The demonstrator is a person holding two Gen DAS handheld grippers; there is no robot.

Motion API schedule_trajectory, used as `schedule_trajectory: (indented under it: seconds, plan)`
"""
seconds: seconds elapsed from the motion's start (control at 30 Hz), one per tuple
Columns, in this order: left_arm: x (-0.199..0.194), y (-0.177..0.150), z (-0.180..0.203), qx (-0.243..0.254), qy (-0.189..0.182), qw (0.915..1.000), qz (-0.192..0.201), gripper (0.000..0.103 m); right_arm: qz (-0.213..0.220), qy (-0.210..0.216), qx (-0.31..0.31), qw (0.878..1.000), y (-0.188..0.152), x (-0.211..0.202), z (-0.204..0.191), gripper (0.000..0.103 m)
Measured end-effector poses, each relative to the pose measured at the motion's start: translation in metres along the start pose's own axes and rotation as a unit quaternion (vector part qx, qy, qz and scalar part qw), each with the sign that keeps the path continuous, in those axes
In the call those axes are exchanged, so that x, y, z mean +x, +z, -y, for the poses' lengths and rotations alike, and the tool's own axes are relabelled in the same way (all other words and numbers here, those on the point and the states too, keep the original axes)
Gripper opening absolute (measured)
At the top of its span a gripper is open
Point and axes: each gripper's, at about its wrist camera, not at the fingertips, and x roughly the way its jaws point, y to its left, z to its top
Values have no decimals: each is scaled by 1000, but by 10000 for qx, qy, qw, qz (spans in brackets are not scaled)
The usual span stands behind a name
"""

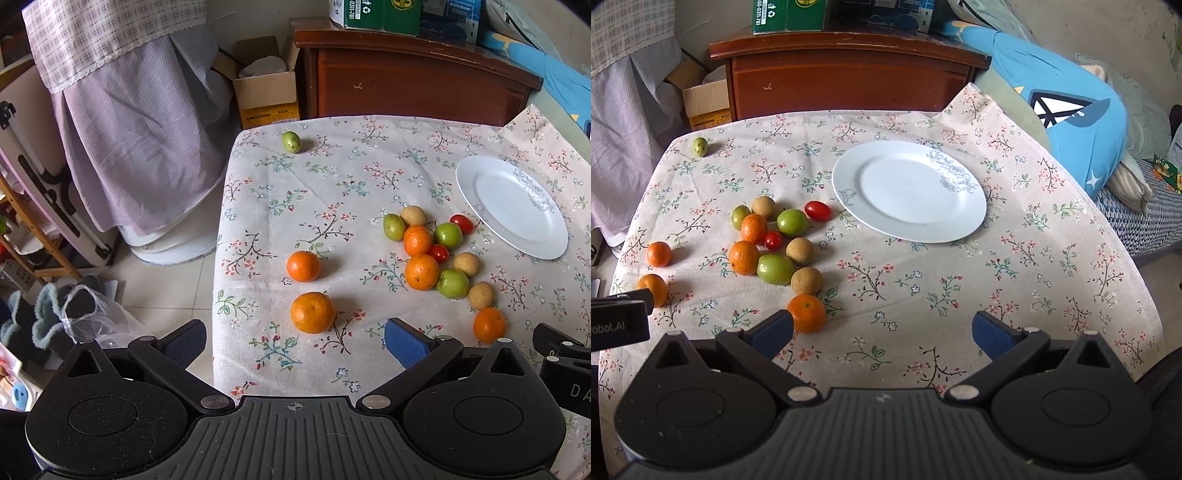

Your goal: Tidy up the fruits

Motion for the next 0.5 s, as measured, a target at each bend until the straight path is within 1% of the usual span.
schedule_trajectory:
  seconds: [0.5]
  plan:
    - [-1, -1, 3, 30, -47, 10000, 13, 103, 115, 36, 27, 9999, 2, -6, -3, 102]
